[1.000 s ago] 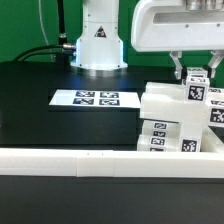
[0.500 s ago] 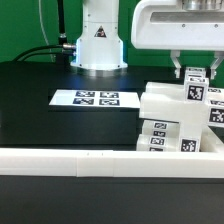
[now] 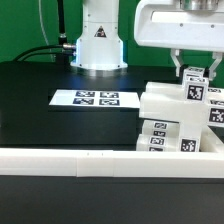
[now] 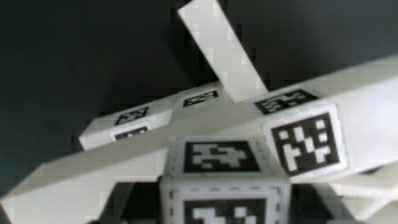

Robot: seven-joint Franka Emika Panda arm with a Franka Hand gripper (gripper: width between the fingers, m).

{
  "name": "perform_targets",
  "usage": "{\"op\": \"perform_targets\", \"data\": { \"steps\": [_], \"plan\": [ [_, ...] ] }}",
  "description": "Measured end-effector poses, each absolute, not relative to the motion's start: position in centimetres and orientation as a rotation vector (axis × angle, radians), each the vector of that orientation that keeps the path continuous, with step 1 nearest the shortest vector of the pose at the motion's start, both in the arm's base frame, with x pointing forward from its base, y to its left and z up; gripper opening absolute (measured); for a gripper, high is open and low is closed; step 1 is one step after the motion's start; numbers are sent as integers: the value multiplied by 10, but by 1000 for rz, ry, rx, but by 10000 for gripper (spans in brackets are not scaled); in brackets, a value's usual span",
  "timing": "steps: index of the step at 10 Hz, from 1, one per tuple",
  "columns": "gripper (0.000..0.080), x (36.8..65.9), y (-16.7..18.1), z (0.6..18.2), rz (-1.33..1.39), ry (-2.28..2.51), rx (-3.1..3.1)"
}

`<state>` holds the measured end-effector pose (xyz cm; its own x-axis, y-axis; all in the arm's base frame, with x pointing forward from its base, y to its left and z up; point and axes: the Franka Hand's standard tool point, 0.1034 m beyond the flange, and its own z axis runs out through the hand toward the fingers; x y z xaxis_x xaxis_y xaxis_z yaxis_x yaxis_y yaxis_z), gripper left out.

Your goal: Assemble chair

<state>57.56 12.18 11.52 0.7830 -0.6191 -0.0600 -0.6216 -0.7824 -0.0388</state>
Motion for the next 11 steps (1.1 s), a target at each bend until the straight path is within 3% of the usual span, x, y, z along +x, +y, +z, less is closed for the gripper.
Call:
{"op": "perform_targets", "data": {
  "steps": [8,10,11],
  "plan": [
    [284,576,125,116,94,1664,-2590],
    [293,576,124,116,96,1580,-2641],
    [503,576,123,116,104,1558,-2657]
  ]
}}
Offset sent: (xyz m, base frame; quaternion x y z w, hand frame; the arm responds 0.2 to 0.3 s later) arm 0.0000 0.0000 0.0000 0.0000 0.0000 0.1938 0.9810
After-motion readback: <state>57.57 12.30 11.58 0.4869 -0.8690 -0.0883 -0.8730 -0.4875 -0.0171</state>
